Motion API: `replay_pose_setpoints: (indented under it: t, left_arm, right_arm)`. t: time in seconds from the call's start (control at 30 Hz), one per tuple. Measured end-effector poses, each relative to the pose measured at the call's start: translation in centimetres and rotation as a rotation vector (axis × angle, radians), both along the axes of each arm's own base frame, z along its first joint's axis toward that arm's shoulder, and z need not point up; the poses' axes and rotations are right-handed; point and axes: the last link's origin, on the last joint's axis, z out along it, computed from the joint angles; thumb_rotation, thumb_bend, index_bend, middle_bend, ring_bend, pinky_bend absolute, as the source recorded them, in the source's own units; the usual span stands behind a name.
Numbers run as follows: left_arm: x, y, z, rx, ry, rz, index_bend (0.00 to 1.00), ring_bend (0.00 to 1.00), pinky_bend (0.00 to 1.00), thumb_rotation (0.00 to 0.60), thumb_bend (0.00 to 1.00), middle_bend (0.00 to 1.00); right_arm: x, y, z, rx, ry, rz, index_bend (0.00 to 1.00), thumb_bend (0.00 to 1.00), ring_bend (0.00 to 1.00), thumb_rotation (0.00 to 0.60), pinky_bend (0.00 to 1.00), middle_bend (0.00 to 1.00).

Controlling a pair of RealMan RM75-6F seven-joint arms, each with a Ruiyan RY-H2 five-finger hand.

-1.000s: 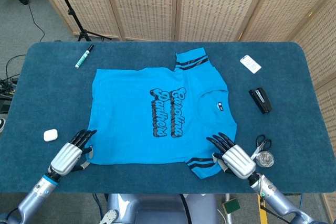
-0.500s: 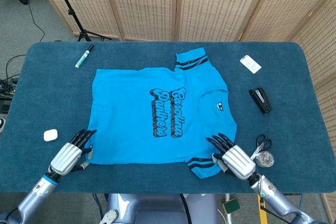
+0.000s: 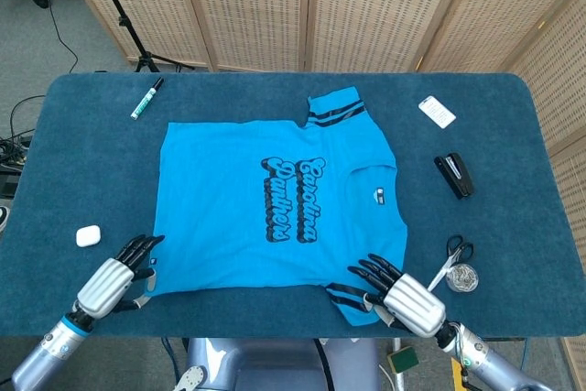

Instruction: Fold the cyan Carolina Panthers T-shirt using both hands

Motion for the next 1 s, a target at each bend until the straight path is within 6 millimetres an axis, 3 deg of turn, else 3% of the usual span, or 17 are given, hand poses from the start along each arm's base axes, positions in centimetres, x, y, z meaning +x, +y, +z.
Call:
replay_pose_setpoints:
  t: [0.63,1.0]
  left_arm:
    - [0.3,-5.5,1.8,-0.162,-0.071,-0.032,0.75,0.00,0.00,0.600,0.46,0.00]
    - [0.3,-7.2,1.9,-0.199,-0.080,-0.051,0.75,0.00,0.00,0.600,0.45,0.00]
  right_arm:
    - [1.2,5.3,1.6,0.113,-0.034,0.193,0.69,0.67,0.00,0.600,0.00,0.12]
    - [0.5,7.1,2.3,0.112,-0.016,0.246,0.69,0.67,0.00,0.600,0.00,0.12]
